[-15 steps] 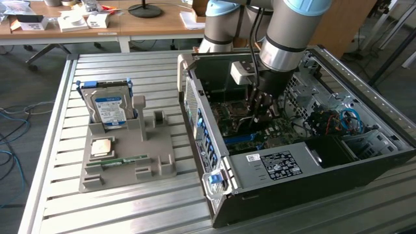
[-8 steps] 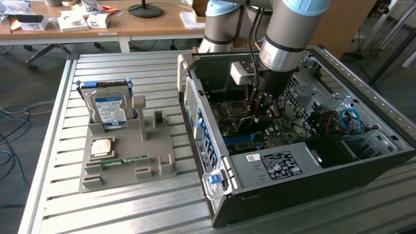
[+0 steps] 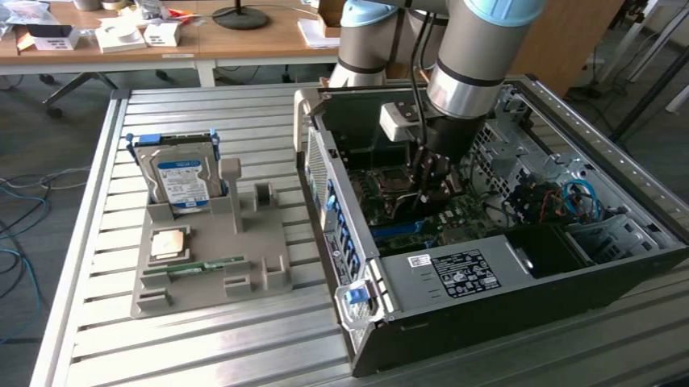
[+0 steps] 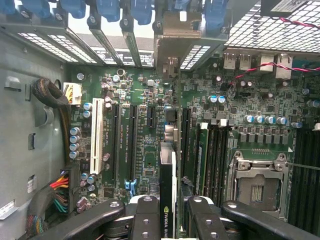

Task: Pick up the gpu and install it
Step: 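Insert the gpu into the slot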

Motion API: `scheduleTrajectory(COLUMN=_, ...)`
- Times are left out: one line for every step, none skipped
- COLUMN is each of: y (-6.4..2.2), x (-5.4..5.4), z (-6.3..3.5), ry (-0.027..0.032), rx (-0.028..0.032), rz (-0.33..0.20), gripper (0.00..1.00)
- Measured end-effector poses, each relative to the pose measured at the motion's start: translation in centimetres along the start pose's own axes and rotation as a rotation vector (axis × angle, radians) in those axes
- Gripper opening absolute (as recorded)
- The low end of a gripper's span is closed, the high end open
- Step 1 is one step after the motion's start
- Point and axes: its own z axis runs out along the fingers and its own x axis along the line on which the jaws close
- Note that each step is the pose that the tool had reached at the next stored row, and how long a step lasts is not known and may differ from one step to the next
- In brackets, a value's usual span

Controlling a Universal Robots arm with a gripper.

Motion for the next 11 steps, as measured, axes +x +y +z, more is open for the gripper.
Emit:
scheduleTrajectory(y=0.00, x=0.00, z=-0.01, ry=0.0001, rx=-0.0001, rz=0.000, gripper=0.26)
scheduleTrajectory(y=0.01, x=0.00, z=0.00, ry=0.0001, rx=0.0000, rz=0.000, gripper=0.26)
scheduleTrajectory(y=0.12, x=0.00, z=0.00, ry=0.0002, rx=0.0013, rz=0.000, gripper=0.26)
scheduleTrajectory(y=0.21, x=0.00, z=0.00, ry=0.0003, rx=0.0028, rz=0.000, gripper=0.26)
scheduleTrajectory(y=0.21, x=0.00, z=0.00, ry=0.0003, rx=0.0030, rz=0.000, gripper=0.26)
scheduleTrajectory(y=0.21, x=0.00, z=0.00, ry=0.0002, rx=0.0030, rz=0.000, gripper=0.26)
scheduleTrajectory(y=0.21, x=-0.01, z=0.00, ry=0.0002, rx=0.0030, rz=0.000, gripper=0.26)
scheduleTrajectory(y=0.21, x=-0.01, z=0.00, ry=0.0002, rx=0.0031, rz=0.000, gripper=0.26)
scheduleTrajectory(y=0.21, x=0.00, z=0.00, ry=0.0002, rx=0.0031, rz=0.000, gripper=0.26)
scheduleTrajectory(y=0.21, x=-0.01, z=0.01, ry=0.0001, rx=0.0031, rz=0.000, gripper=0.26)
scheduleTrajectory(y=0.21, x=-0.01, z=0.01, ry=0.0002, rx=0.0031, rz=0.000, gripper=0.26)
